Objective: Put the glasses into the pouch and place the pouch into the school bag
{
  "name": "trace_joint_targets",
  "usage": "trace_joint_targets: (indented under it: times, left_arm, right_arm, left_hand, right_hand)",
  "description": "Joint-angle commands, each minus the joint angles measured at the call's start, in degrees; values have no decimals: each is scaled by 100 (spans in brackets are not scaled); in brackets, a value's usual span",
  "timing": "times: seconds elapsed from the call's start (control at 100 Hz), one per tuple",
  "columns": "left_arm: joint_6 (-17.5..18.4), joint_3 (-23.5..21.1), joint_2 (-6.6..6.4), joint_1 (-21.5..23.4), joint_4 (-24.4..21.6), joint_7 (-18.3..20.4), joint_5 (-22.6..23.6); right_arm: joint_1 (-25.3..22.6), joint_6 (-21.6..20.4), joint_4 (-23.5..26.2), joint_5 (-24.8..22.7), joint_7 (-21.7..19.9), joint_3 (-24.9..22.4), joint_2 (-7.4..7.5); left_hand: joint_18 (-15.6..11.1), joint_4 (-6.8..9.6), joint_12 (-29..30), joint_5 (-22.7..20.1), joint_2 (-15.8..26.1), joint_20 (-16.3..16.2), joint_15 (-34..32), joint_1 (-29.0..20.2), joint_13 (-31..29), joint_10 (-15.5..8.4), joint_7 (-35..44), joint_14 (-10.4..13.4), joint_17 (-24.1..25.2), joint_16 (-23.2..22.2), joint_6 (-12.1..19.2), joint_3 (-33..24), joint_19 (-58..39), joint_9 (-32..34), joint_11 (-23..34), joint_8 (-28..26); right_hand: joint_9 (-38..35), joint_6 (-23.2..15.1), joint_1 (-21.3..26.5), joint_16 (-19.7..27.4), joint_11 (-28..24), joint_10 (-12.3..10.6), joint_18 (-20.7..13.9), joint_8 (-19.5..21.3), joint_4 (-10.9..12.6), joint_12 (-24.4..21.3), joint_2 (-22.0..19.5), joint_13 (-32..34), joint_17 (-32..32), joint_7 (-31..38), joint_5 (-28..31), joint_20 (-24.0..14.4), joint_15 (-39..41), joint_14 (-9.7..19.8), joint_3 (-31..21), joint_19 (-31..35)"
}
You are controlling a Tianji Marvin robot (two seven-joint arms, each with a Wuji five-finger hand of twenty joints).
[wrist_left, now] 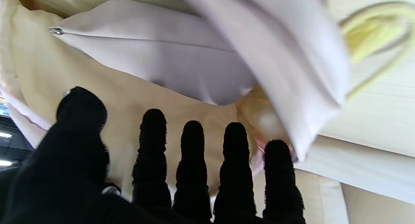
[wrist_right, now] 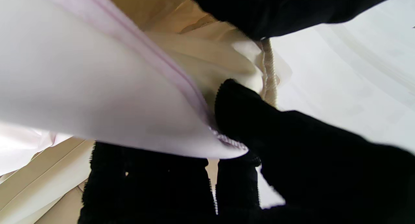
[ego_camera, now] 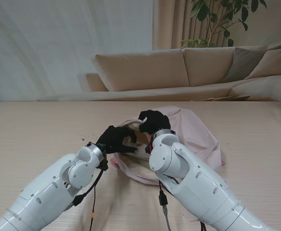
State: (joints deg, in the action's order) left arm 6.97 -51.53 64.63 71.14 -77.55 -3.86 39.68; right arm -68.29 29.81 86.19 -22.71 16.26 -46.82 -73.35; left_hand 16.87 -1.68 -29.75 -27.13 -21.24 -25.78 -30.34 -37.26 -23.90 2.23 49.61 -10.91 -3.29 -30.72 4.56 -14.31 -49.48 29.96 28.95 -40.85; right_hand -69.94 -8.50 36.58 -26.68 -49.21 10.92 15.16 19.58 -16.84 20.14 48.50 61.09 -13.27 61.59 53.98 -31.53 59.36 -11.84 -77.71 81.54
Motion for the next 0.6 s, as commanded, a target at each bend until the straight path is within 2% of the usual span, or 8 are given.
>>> trace_joint_targets:
  times: [0.0,0.16,0.32,0.33,0.36,0.43,0.52,0.59]
  left_arm:
    - [-72,-122,-81,190,-123,61,27]
    - [-230,-704,-102,790,-624,34,2]
    - [-261,-1297,-119,1355,-1064,-46,62]
    - [-268,-1327,-116,1385,-1080,-78,71]
    - [-311,-1405,-101,1460,-1118,-201,107]
    - [-474,-1586,-80,1618,-1235,-348,181]
    - [-636,-1780,-91,1750,-1369,-315,252]
    - [-754,-1857,-80,1803,-1426,-347,258]
  right_arm:
    - [-59,-19,37,25,-79,-5,-29]
    - [-122,-64,80,23,-65,-21,-19]
    - [-280,-155,211,10,-82,-43,16]
    - [-292,-164,219,9,-75,-44,17]
    - [-329,-196,246,12,-60,-48,19]
    - [-438,-260,353,17,-81,-54,46]
    - [-621,-380,521,-1,-205,-71,119]
    - [-781,-572,626,-10,-319,-78,190]
  left_hand:
    - [29,22,-104,-301,-53,-146,-206,-41,-187,-175,181,15,-45,-132,235,-203,-361,176,138,-115]
    - [39,-51,-237,-1165,-153,-371,-673,-375,-904,-176,753,-100,-457,-353,577,-92,-838,1048,382,-209]
    - [6,16,-412,-1692,-70,-769,-1072,-410,-1313,-119,1152,-209,-781,-581,622,-88,-1597,1581,534,-505]
    - [9,18,-419,-1707,-80,-779,-1079,-421,-1301,-112,1160,-305,-783,-589,611,-101,-1614,1593,540,-514]
    - [22,22,-471,-1760,-74,-814,-1151,-440,-1292,-115,1228,-367,-788,-640,613,-172,-1660,1645,595,-587]
    - [34,20,-527,-1733,-85,-836,-1197,-469,-1275,-101,1317,-361,-754,-673,590,-236,-1680,1632,639,-707]
    - [-1,-11,-509,-1317,-195,-822,-1111,-645,-1058,-89,1039,-344,-650,-656,607,-285,-1618,1312,490,-621]
    - [-14,-31,-488,-1087,-175,-807,-1070,-730,-947,-54,838,-330,-582,-649,562,-278,-1569,1140,412,-479]
  right_hand:
    - [-272,-72,78,9,-61,-6,-48,-32,-93,-62,-5,-161,95,15,32,-20,36,195,79,-1]
    - [-316,-34,48,58,40,-19,-48,-141,-96,-179,31,-156,95,15,45,-19,-69,192,47,0]
    - [-347,-36,53,84,103,-25,-48,-182,-98,-245,35,-149,95,33,59,-19,-127,188,42,0]
    - [-346,-36,50,84,105,-26,-48,-183,-99,-247,35,-141,95,34,59,-18,-125,188,44,0]
    - [-346,-26,49,87,110,-27,-48,-188,-99,-252,39,-140,95,37,58,-18,-132,189,43,0]
    - [-316,-32,40,100,138,-35,-42,-200,-101,-273,27,-168,106,36,48,-13,-167,199,49,-14]
    - [-67,1,-294,123,182,-23,-3,-210,-127,-264,33,-391,245,-1,-93,70,-305,207,126,-198]
    - [533,99,-476,57,187,1,-91,-167,-75,-89,-313,-952,575,-155,-464,156,-523,217,663,-326]
